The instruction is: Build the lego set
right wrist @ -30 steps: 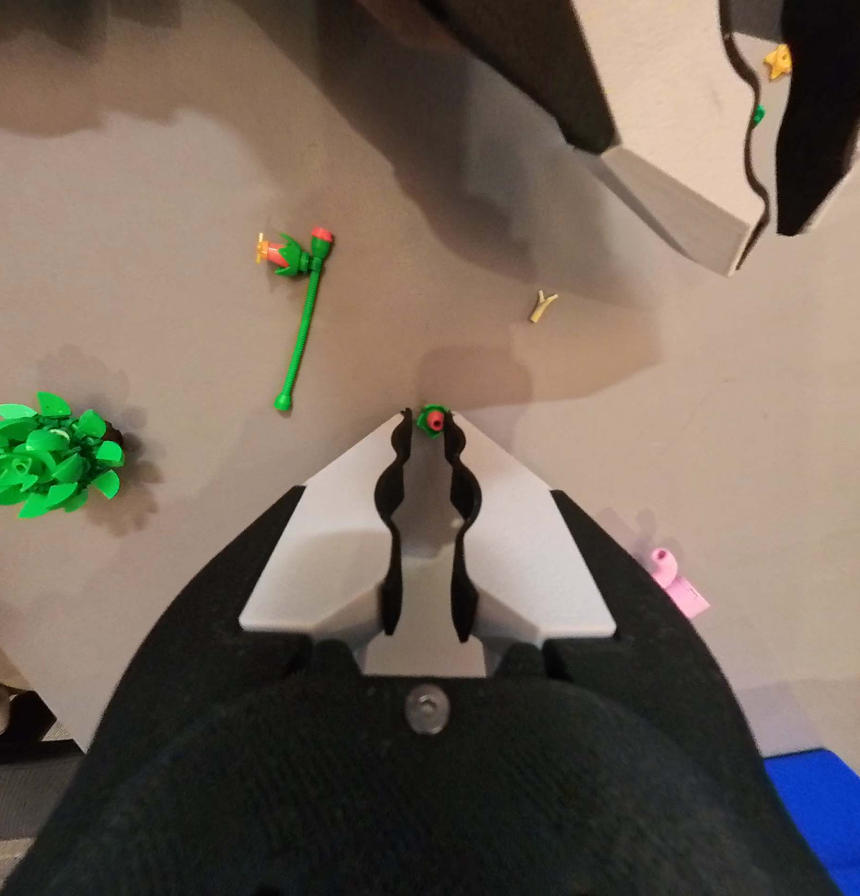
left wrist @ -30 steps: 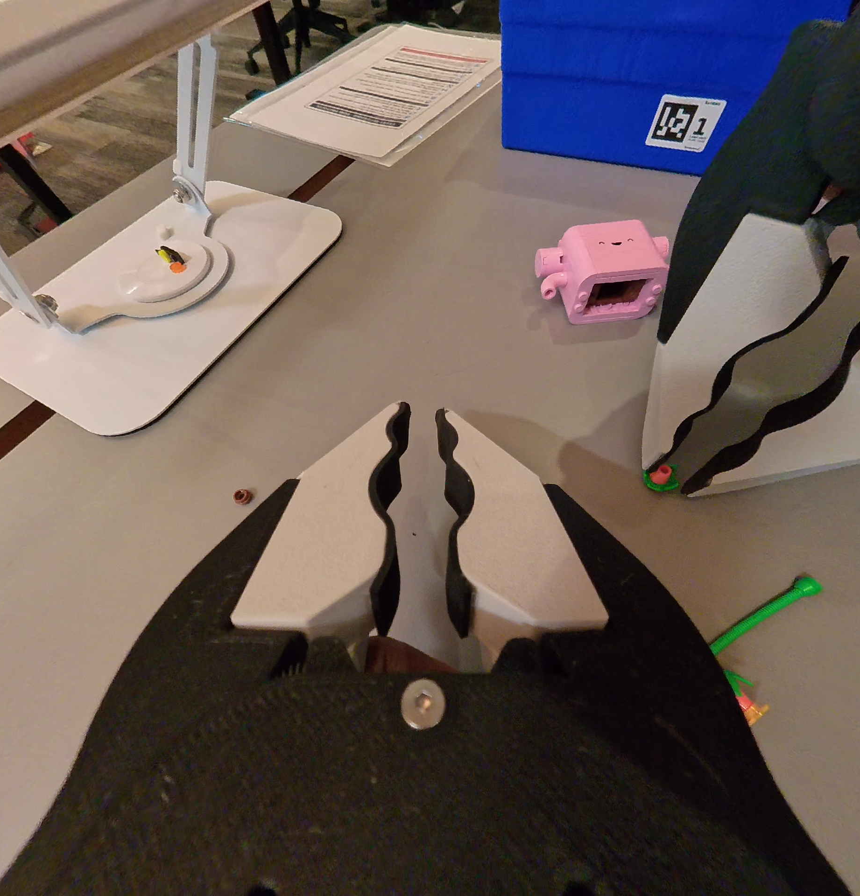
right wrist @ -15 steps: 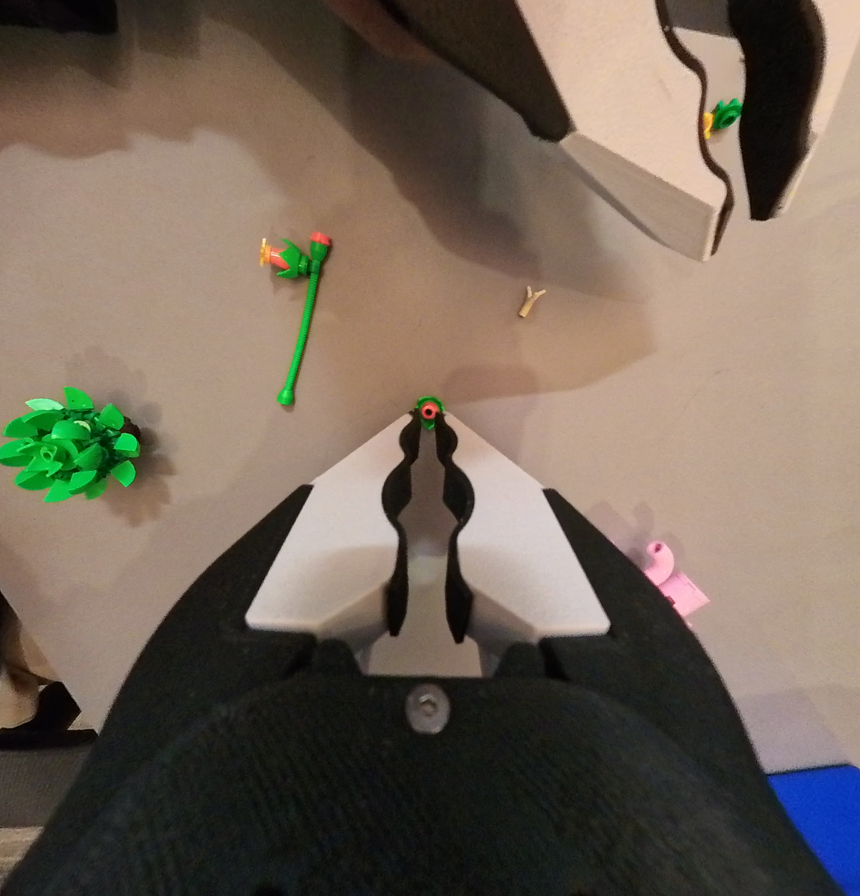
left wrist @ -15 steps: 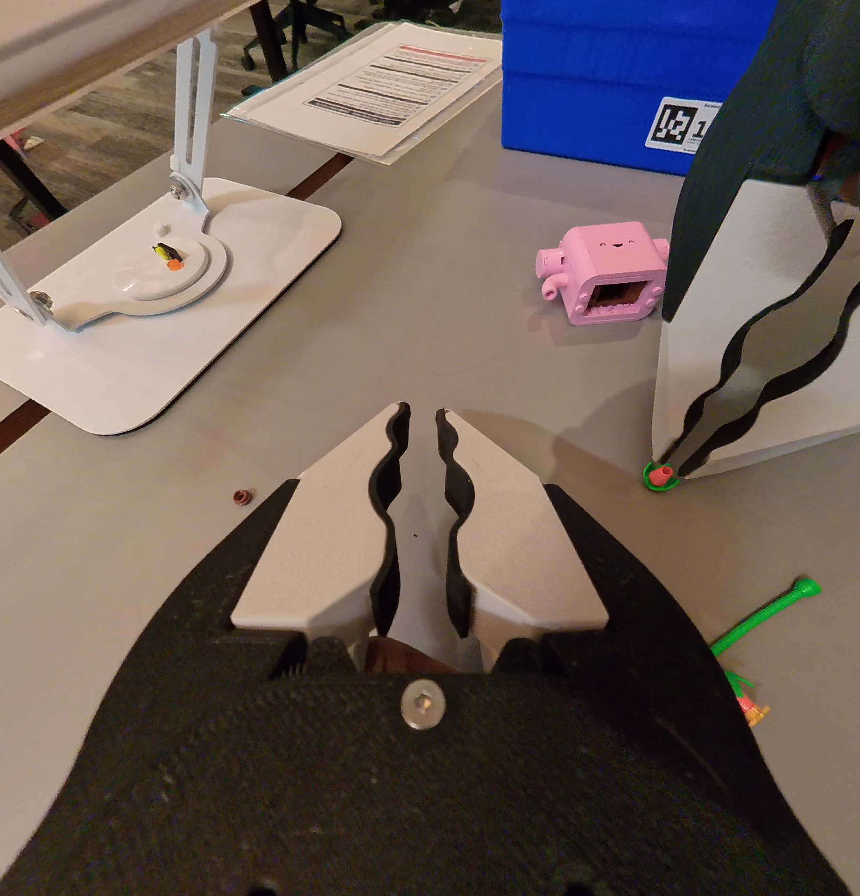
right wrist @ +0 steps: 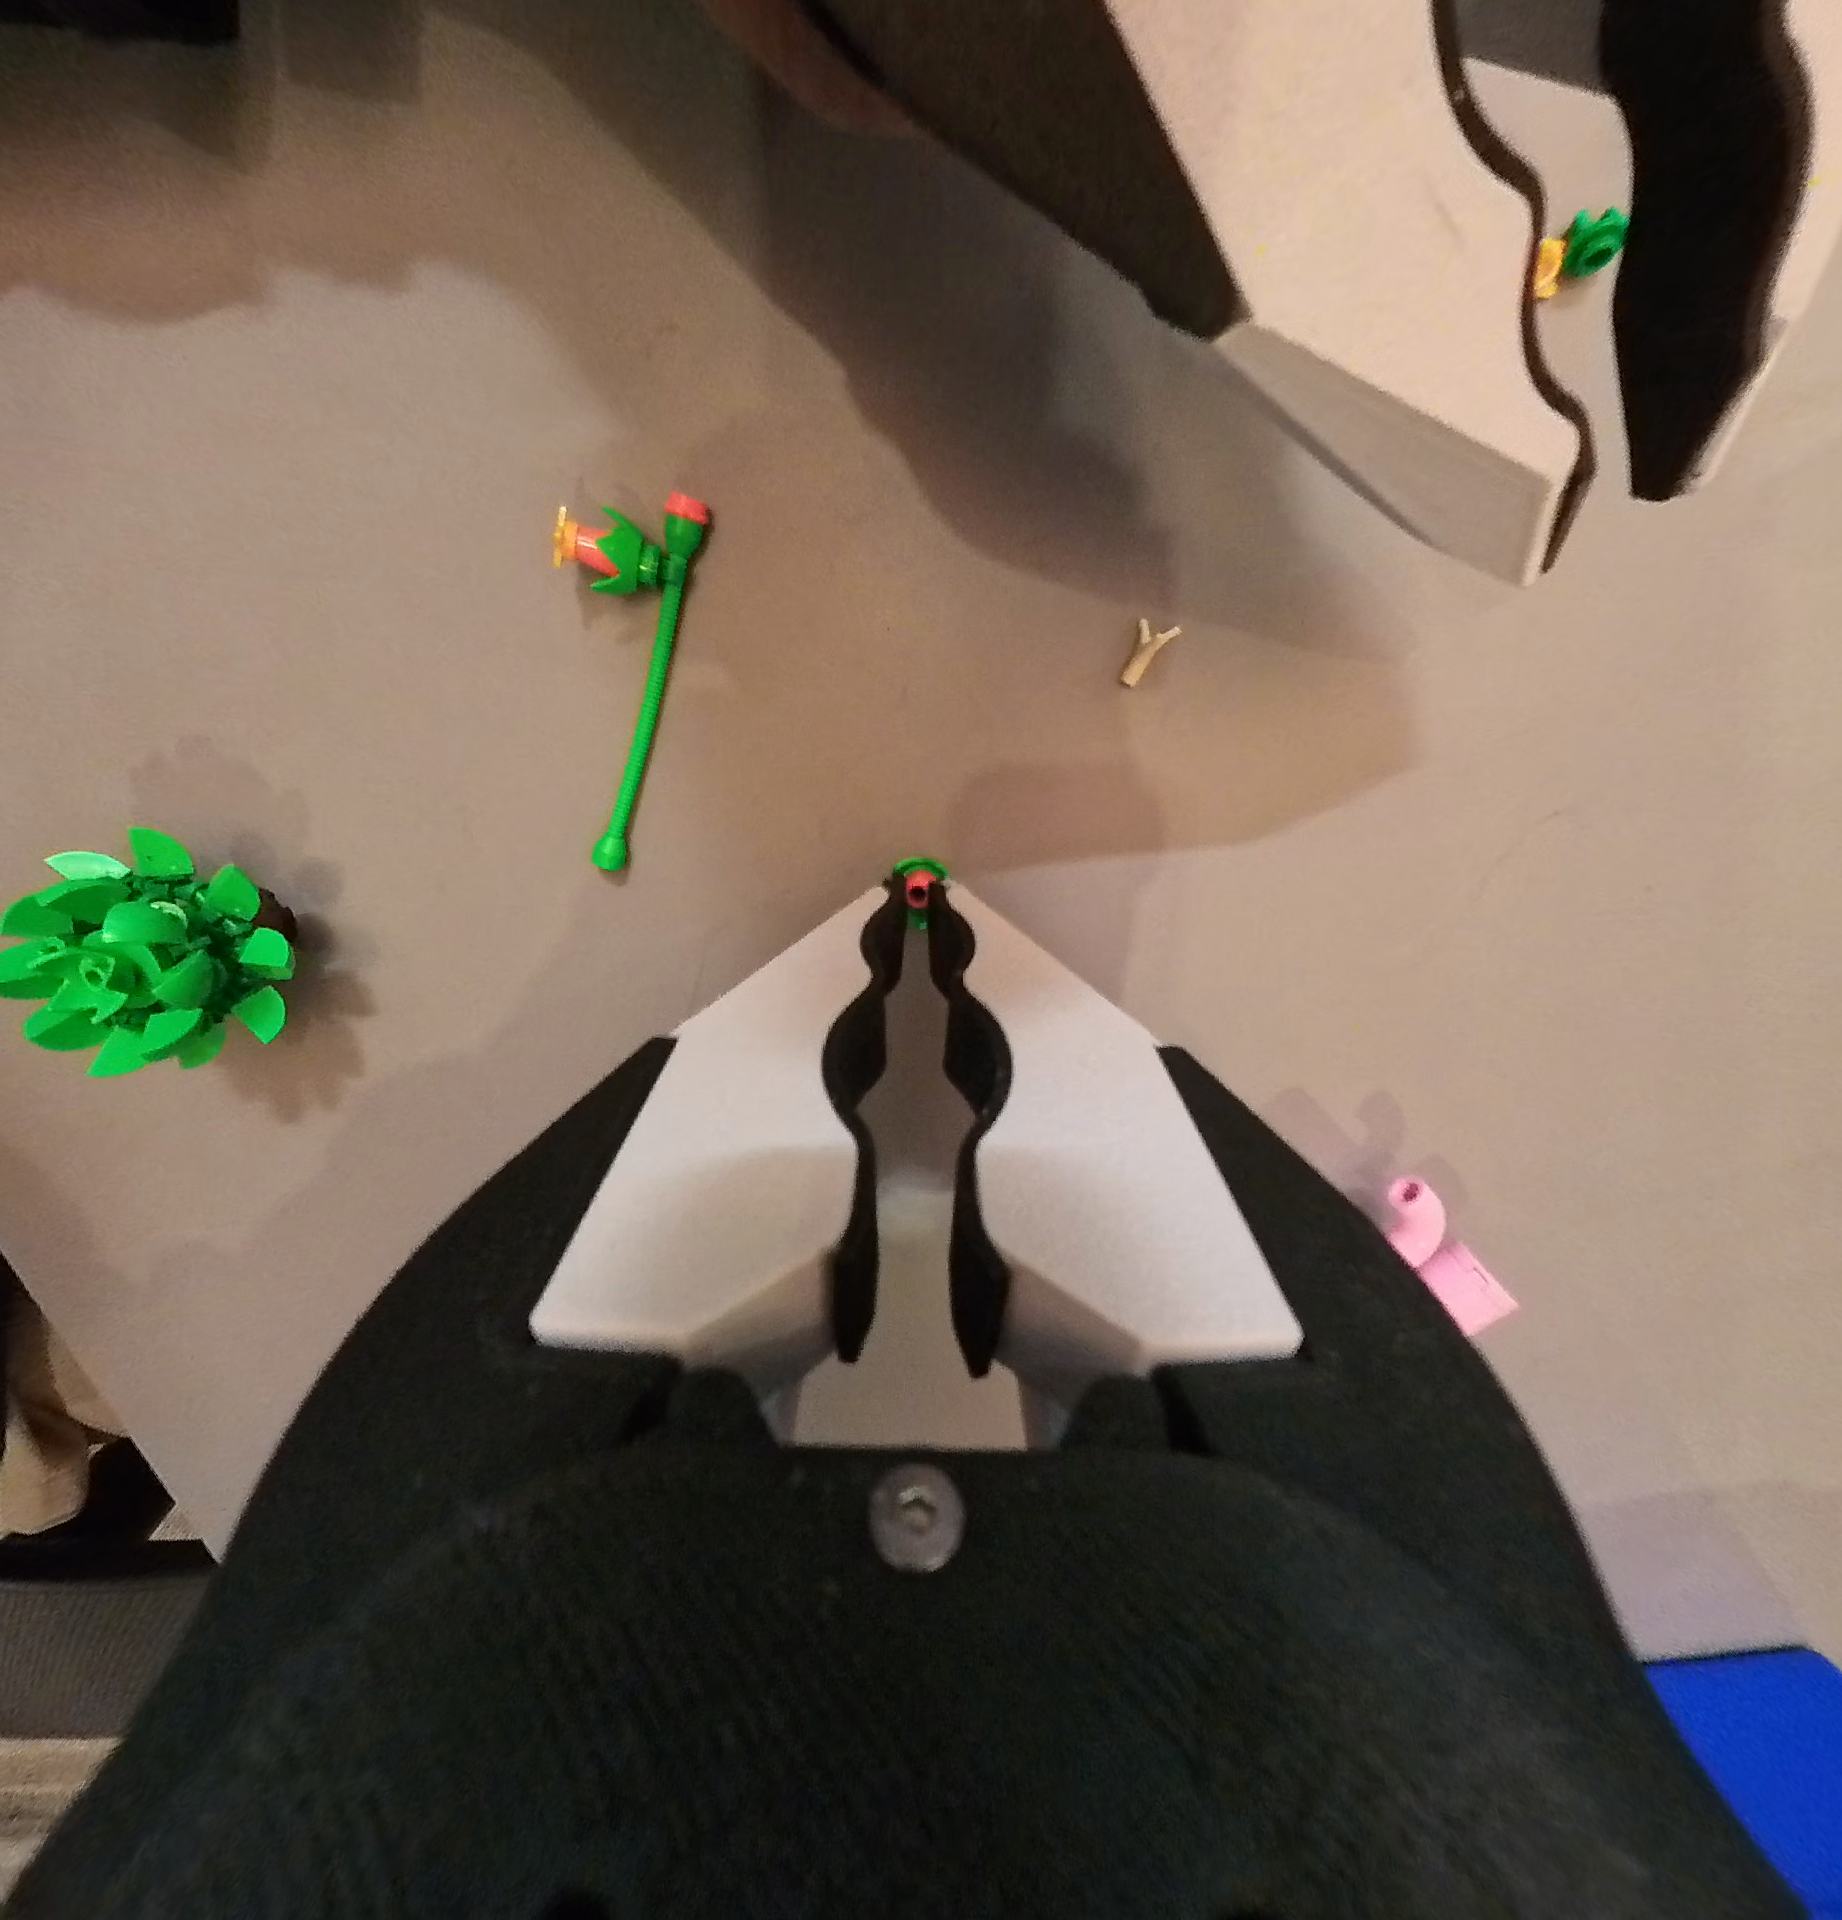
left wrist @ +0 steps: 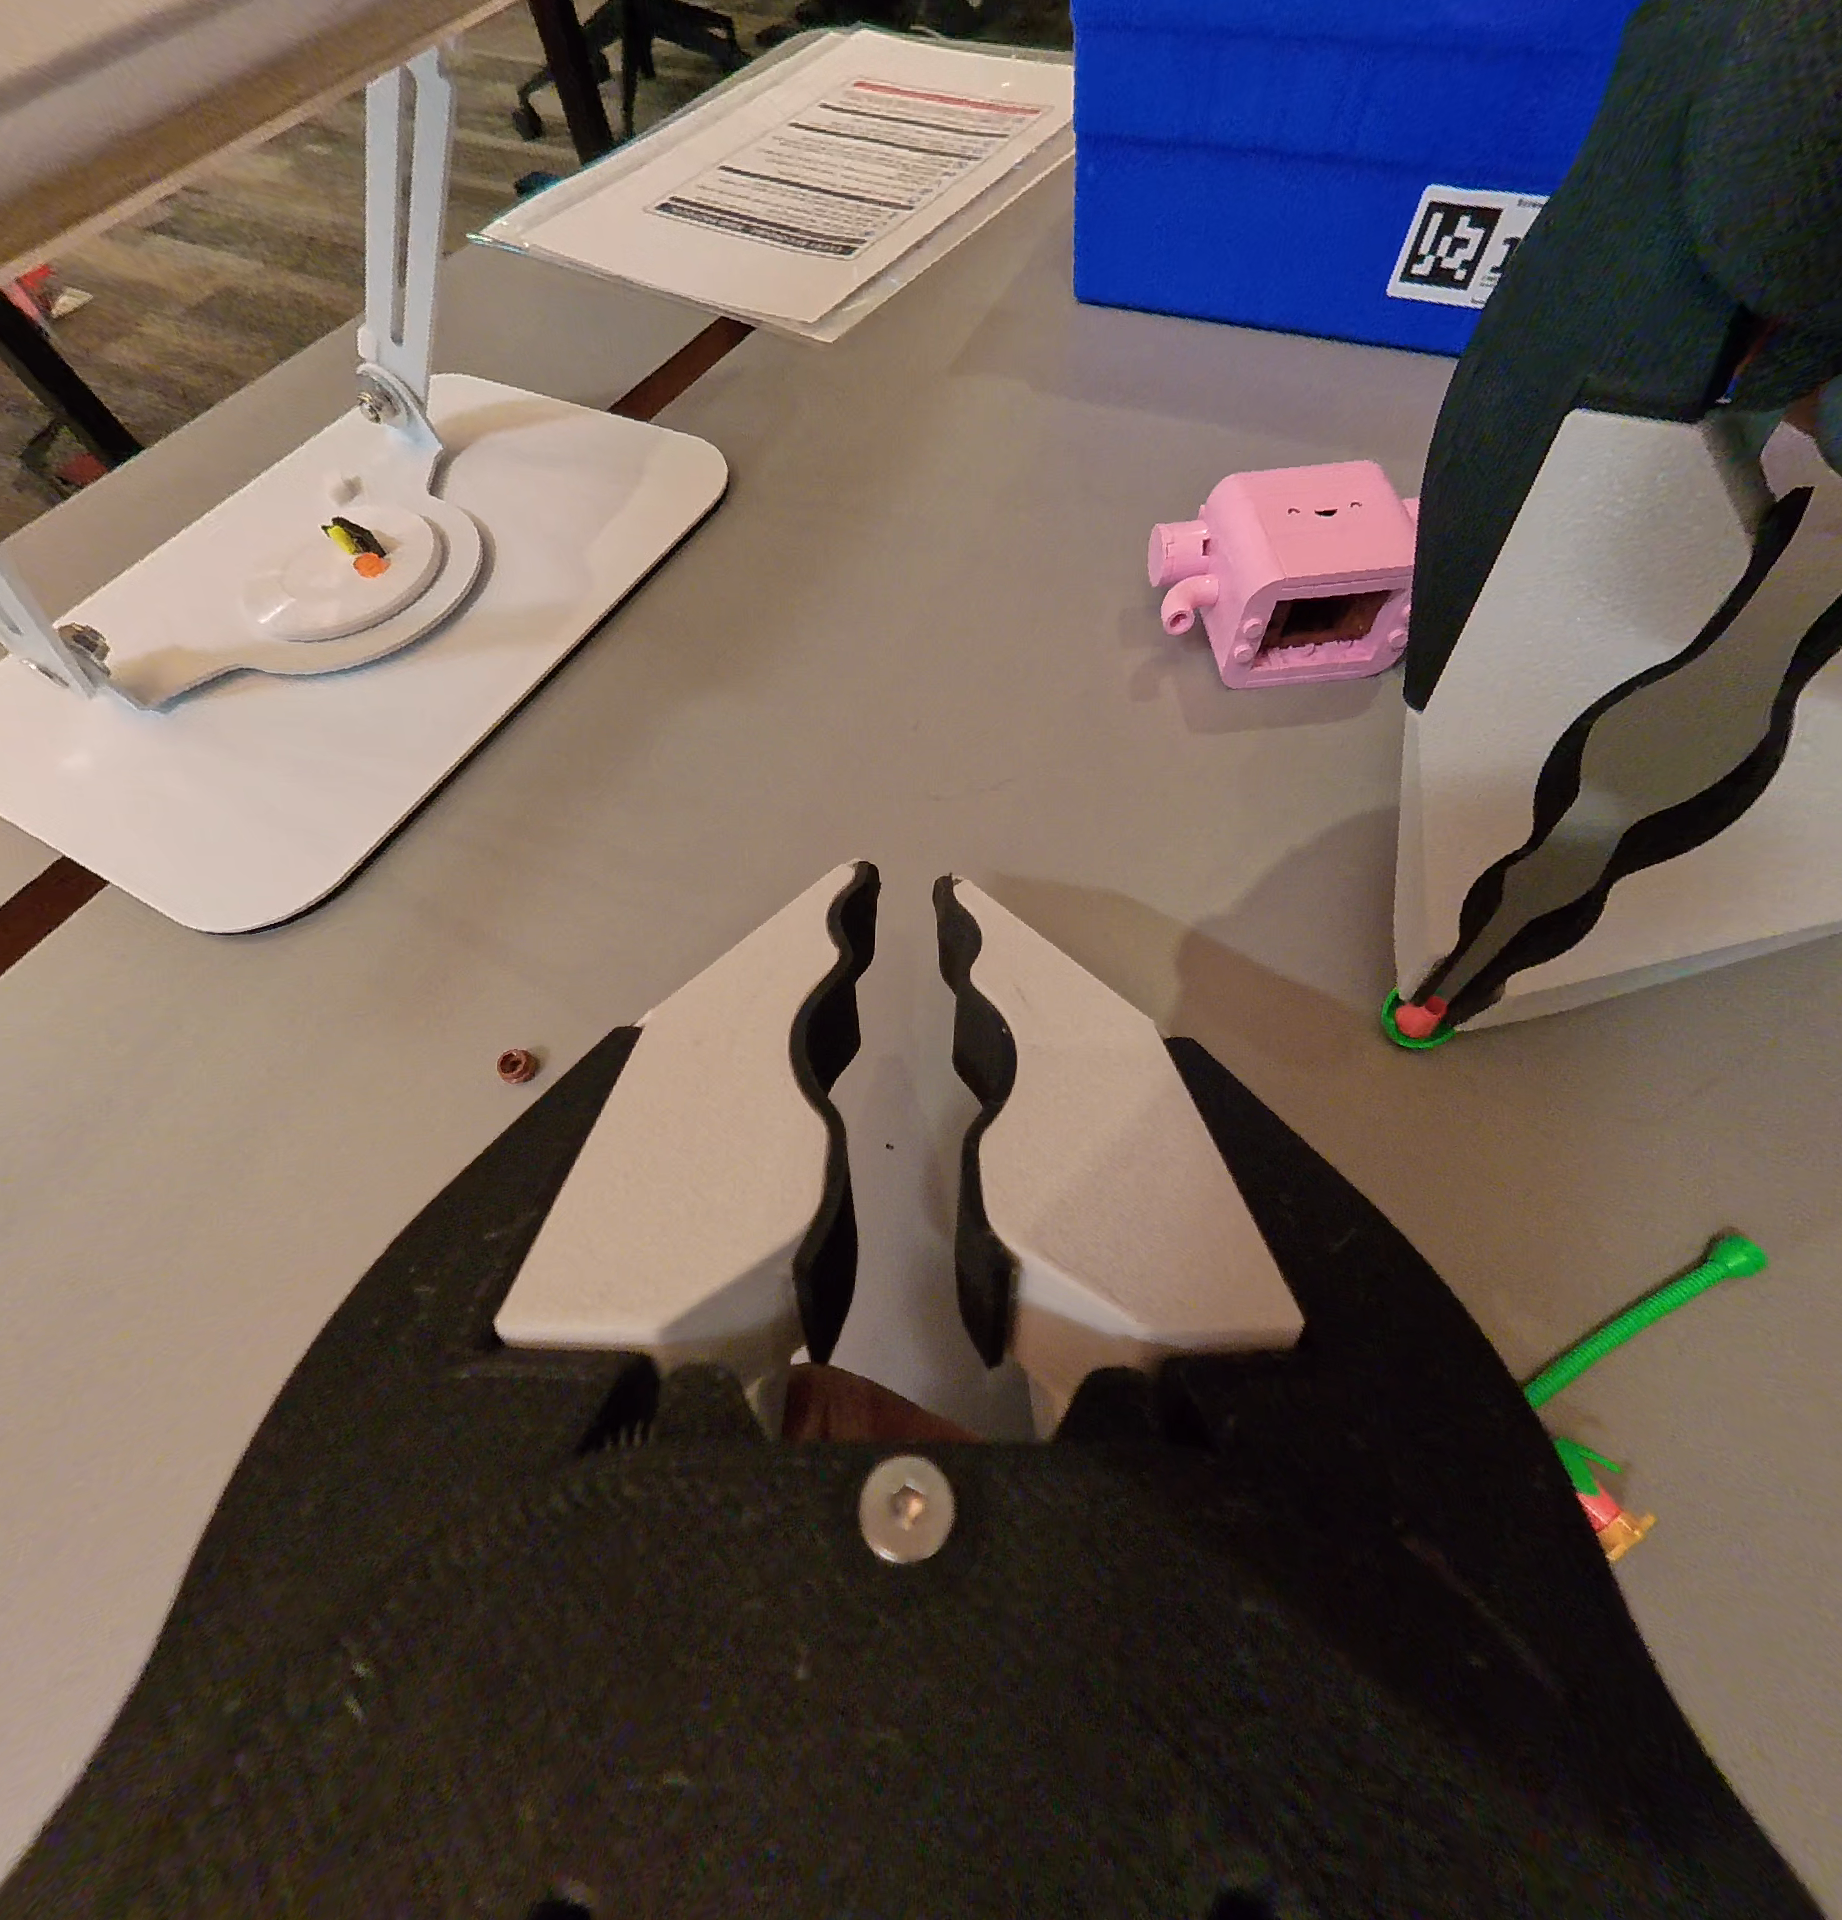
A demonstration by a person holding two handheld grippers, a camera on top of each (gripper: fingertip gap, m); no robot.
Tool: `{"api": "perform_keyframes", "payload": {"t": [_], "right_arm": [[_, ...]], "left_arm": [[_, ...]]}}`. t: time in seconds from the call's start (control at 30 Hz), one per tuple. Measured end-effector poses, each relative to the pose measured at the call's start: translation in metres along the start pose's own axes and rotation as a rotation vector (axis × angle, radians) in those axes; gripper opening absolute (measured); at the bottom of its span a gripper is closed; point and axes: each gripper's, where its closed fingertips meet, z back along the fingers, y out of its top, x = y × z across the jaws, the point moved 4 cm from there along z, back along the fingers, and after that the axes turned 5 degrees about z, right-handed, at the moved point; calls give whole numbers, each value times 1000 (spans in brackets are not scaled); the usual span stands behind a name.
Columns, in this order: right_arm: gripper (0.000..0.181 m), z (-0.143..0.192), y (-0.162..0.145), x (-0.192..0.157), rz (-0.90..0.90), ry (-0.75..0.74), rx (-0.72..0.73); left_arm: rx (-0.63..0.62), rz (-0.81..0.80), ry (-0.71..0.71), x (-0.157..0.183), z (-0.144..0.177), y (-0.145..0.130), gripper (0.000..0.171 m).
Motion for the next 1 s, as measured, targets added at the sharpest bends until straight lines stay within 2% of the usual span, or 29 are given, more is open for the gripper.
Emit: {"api": "perform_keyframes", "payload": {"t": [0.37, 0.77, 1.0], "right_arm": [[2, -1, 2, -2, 8, 3, -23], [2, -1, -5, 3, -104, 119, 142], [3, -1, -8, 4, -145, 156, 179]], "left_arm": [[3, 0, 1, 0, 0, 0, 9], [-2, -6, 4, 0, 0, 0, 9], [-8, -13, 7, 0, -1, -1, 9]]}}
